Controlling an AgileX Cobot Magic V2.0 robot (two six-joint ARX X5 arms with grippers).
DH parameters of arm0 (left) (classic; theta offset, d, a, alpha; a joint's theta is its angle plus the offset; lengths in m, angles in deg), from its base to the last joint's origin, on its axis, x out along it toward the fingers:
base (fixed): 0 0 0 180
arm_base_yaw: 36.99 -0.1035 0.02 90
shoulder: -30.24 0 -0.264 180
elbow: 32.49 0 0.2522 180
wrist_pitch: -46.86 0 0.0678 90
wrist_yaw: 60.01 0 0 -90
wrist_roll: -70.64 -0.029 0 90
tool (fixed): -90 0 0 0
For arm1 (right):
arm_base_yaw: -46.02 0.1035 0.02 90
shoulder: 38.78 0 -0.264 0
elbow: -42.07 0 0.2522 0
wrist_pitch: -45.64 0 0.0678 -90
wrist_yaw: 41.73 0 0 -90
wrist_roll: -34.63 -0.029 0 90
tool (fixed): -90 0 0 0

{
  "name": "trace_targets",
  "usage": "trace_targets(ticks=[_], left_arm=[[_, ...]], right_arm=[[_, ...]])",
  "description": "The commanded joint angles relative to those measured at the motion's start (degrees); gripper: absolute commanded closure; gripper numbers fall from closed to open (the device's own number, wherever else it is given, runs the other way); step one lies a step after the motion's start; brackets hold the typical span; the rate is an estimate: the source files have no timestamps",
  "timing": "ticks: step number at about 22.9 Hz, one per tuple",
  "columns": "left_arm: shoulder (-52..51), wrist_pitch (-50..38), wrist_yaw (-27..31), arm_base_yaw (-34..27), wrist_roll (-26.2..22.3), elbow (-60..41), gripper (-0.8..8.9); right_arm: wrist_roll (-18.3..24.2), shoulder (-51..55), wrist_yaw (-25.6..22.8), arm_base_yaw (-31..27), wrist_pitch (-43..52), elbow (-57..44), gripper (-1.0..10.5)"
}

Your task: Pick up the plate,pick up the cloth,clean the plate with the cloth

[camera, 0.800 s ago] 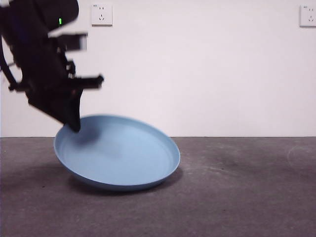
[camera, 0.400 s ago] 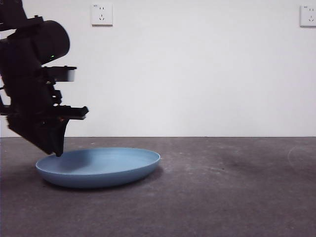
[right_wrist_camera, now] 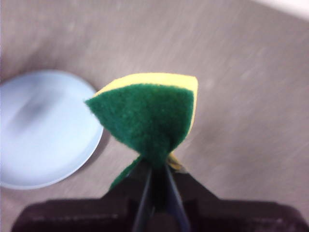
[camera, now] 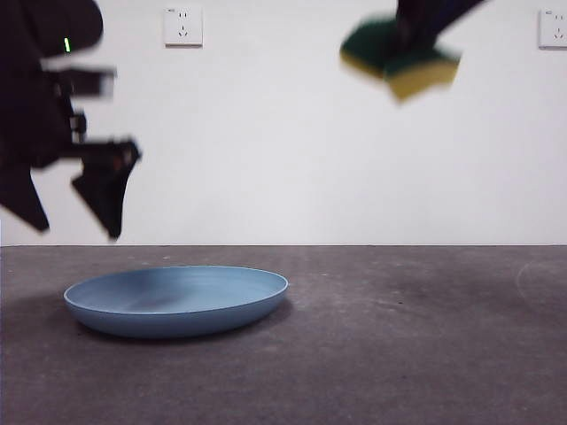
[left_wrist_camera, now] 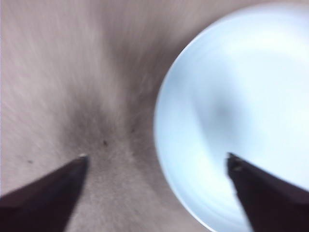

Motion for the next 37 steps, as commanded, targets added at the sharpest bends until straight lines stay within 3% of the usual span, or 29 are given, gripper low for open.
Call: trace_targets(ticks=[1,6,8,16,23,25,27,28,29,37], left_arm=[[-5.8,1.4,-0.1,1.2,0.7,-0.1,2.80],[-18.8,7.2,-0.1,2.4,1.6,-0.1,2.80],[-23.4,9.3,-0.1,2.4,2.2,-0.1,2.80],[-29.2,14.6,-0.1,2.4,2.6,-0.1,2.80],[-29.2,13.9,-1.5,2.4,2.8,-0.1,2.83],[-29.2,13.6,-1.5,2.4,3.4,-0.1,2.85],[-29.2,13.6,-1.4,2.4,3.7,-0.1,4.37],[-29.2,13.6,-1.4,2.4,2.7,-0.1,6.20],[-29.2,13.6,-1.4,2.4,1.5,-0.1,7.87],[-31.2,10.1,-4.5,2.4,-1.2,-0.2,8.21]], right_arm=[[-1.5,-6.4,6.6,-2.4,0.3,-0.4,9.6],[-1.8,-19.8,7.9,-4.9,0.7,-0.4,9.6],[-1.9,-24.1,7.9,-5.3,1.0,-0.4,9.1],[-2.9,-27.7,7.9,-7.0,0.8,-0.4,4.3],[-3.7,-24.3,8.0,-7.4,0.0,-0.4,4.5],[-4.0,-20.7,8.0,-6.5,-1.4,-0.4,6.2],[-3.9,-16.6,7.9,-5.8,-3.7,-0.4,8.9],[-3.9,-14.5,8.0,-5.6,-4.6,-0.4,9.7],[-3.9,-12.6,8.0,-5.4,-5.1,-0.4,9.6],[-3.6,6.7,7.8,-2.1,-3.5,-1.5,9.6]])
